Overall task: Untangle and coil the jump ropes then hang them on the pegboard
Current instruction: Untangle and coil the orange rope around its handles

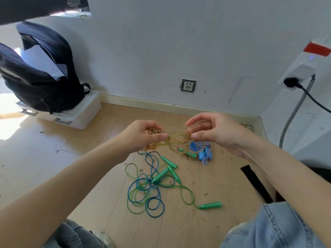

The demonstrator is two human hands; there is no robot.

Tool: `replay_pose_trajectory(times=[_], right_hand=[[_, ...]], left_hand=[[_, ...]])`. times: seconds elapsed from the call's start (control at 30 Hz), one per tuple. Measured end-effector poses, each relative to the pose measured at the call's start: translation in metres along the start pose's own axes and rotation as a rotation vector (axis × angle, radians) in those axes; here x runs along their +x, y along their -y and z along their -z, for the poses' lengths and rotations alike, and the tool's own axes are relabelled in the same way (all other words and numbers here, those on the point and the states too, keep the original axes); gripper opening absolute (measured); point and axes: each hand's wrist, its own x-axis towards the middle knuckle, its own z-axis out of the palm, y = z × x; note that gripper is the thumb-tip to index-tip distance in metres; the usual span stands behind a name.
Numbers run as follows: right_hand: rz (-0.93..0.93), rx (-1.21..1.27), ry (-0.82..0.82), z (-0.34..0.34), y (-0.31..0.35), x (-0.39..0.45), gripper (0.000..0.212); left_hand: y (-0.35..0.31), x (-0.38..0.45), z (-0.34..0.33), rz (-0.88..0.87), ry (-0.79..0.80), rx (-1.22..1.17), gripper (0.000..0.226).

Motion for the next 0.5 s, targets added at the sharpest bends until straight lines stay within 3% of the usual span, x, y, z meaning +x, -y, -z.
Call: replay_pose_trajectory(times=[0.17,0.3,0.4,0.5], right_hand=[[-0.001,-0.093,0.011,-0.007,0.002,-0.004,0.028],[-0.056,0.173,-0.016,-0.010,0.003,-0.006,0.024],[-0.103,0.322,-0.031,-0.011,0.005,-0.007,0.022],[-0.111,0.398,-0.008,-0.014,0.006,-0.007,0.021]], left_hand=[[-0.002,-0.003,-0.001,-0.048,0.005,0.099,0.005],[-0.006,-0.007,0.006,-0.203,-0.015,0.340,0.011],[-0.011,-0.014,0.012,-0.327,0.069,0.362,0.032],[-0.015,-0.021,0.007,-0.332,0.076,0.369,0.033]])
